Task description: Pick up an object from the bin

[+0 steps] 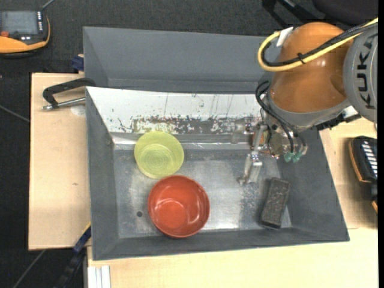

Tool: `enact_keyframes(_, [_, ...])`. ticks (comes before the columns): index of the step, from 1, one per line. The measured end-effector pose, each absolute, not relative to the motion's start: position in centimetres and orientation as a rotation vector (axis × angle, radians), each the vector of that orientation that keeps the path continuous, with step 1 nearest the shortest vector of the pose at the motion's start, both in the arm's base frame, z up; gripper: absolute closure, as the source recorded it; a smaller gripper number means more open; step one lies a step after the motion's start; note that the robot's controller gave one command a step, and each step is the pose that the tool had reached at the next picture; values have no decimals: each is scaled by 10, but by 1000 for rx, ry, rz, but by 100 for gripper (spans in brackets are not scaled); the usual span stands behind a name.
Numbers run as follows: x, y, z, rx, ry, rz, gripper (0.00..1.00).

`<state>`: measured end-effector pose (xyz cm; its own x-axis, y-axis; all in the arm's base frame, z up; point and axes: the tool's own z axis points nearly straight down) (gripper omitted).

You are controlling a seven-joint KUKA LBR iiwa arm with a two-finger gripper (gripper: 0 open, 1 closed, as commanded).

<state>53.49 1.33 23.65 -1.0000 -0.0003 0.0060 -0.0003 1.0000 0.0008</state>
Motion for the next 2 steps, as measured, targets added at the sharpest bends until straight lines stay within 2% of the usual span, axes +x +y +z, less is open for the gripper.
enact_keyframes(1, [533,82,99,-227,-3120,-4,0])
enact_keyframes(2, [525,145,70,61,-3125,-8,0])
